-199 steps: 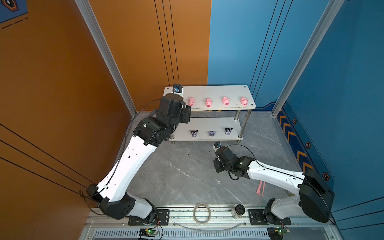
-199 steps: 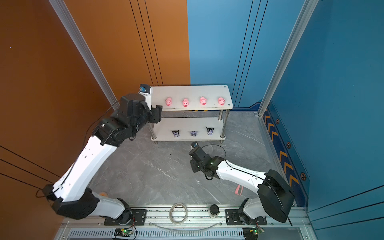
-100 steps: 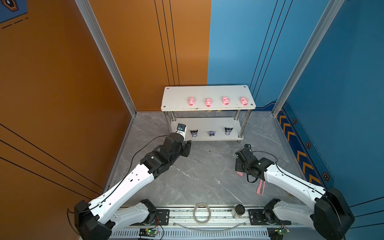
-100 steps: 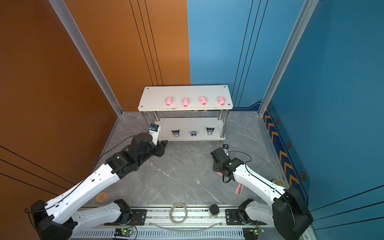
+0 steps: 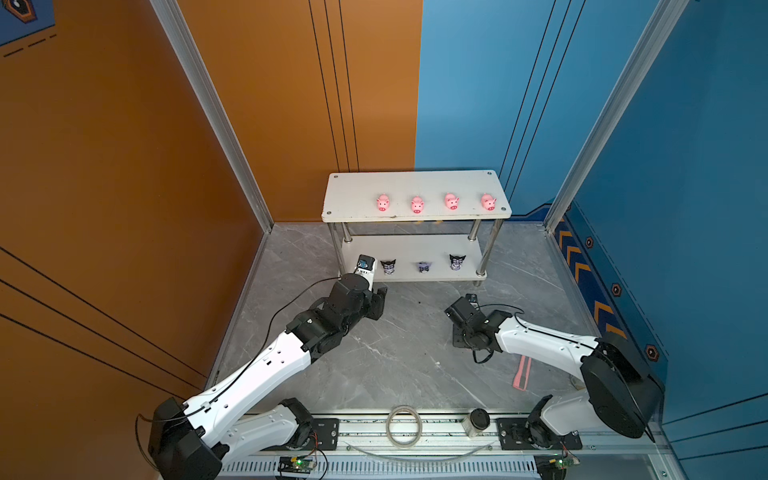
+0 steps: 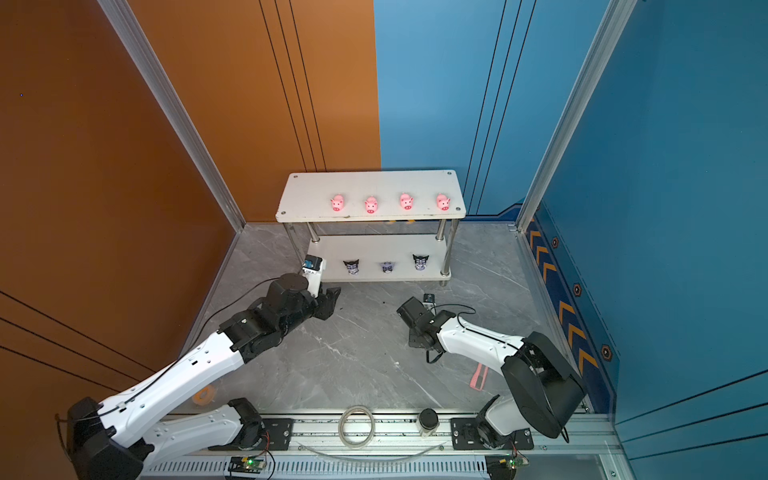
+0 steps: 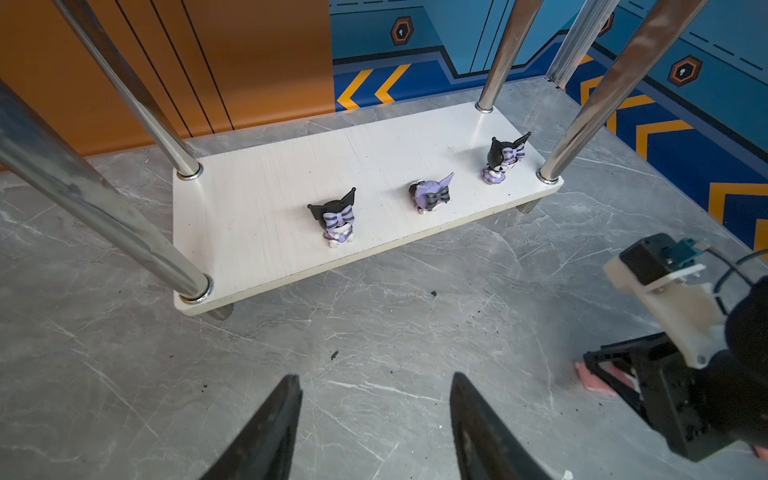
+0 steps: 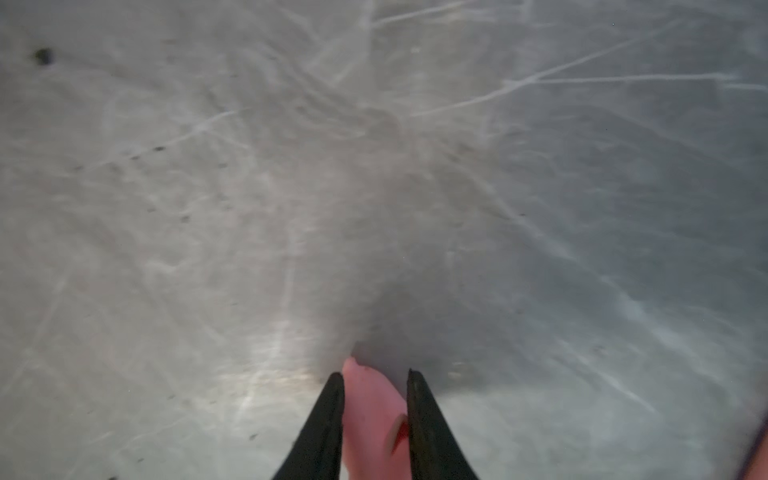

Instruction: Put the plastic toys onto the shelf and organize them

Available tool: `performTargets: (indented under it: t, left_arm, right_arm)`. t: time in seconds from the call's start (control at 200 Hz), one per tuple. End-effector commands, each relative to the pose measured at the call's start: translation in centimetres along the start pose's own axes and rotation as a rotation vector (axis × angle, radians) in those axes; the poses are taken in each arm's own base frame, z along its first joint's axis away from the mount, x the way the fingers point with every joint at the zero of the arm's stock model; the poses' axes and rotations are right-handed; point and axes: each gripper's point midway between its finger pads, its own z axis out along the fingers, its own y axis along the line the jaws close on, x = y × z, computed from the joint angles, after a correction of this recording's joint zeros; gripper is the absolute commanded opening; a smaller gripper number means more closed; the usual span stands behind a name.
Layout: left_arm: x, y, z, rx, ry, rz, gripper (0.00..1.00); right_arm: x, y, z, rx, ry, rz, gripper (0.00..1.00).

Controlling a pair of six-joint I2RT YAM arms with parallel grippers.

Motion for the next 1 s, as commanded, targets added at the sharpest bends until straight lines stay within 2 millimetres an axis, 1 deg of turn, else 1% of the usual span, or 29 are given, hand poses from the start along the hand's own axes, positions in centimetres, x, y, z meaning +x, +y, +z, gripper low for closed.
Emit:
performTargets:
  t: [0.0, 0.065, 0.15, 0.175, 0.21, 0.245, 0.28, 0.315, 0.375, 0.471, 0.516, 0.626, 0.696, 0.896, 0.996]
  left_arm:
    - [0.1, -0.3, 0.5, 0.018, 0.004, -0.007, 0.59]
    - [0.2, -0.4, 0.7, 0.021, 0.011, -0.009, 0.59]
    - [0.6, -0.6, 0.9, 0.027, 0.024, -0.013, 0.59]
    - [0.7, -0.7, 1.0, 0.029, 0.028, -0.014, 0.59]
    - [0.9, -0.6, 1.1, 0.027, 0.033, -0.016, 0.59]
    - [1.0, -0.6, 1.2, 0.027, 0.036, -0.018, 0.59]
    - [1.2, -0.6, 1.2, 0.027, 0.041, -0.018, 0.59]
    - [1.4, -0.6, 1.3, 0.026, 0.045, -0.020, 0.59]
    - [1.8, -0.6, 1.3, 0.025, 0.053, -0.021, 0.59]
    - [2.4, -0.4, 1.3, 0.020, 0.067, -0.019, 0.59]
    - [2.8, -0.2, 1.4, 0.014, 0.076, -0.018, 0.59]
    - [3.5, 0.0, 1.6, 0.007, 0.089, -0.025, 0.59]
    - [3.8, -0.1, 1.7, 0.010, 0.097, -0.031, 0.59]
    - [4.6, 0.2, 1.8, 0.000, 0.116, -0.041, 0.59]
    - [4.8, 0.4, 1.7, -0.009, 0.120, -0.044, 0.59]
  right_arm:
    - [1.1, 4.9, -0.6, -0.122, 0.026, -0.014, 0.26]
    - [1.3, 7.1, -1.3, -0.172, 0.018, -0.042, 0.26]
    - [1.3, 9.3, -2.5, -0.229, -0.001, -0.067, 0.27]
    - [1.2, 9.8, -2.8, -0.244, -0.003, -0.072, 0.30]
    - [1.1, 10.5, -3.2, -0.270, -0.007, -0.080, 0.35]
    - [1.1, 11.0, -3.6, -0.289, -0.008, -0.087, 0.42]
    - [0.9, 11.4, -4.0, -0.301, -0.013, -0.097, 0.47]
    - [0.8, 11.4, -4.3, -0.301, -0.018, -0.110, 0.50]
    - [0.5, 11.1, -4.8, -0.283, -0.026, -0.128, 0.50]
    - [0.2, 9.7, -5.3, -0.247, -0.035, -0.140, 0.39]
    - [0.2, 8.9, -5.3, -0.232, -0.035, -0.133, 0.31]
    - [0.5, 7.2, -4.5, -0.215, -0.008, -0.107, 0.09]
    - [1.0, 7.2, -4.0, -0.217, 0.014, -0.111, 0.00]
    - [2.7, 8.3, -2.2, -0.213, 0.081, -0.154, 0.00]
    - [3.1, 8.3, -1.3, -0.204, 0.096, -0.150, 0.00]
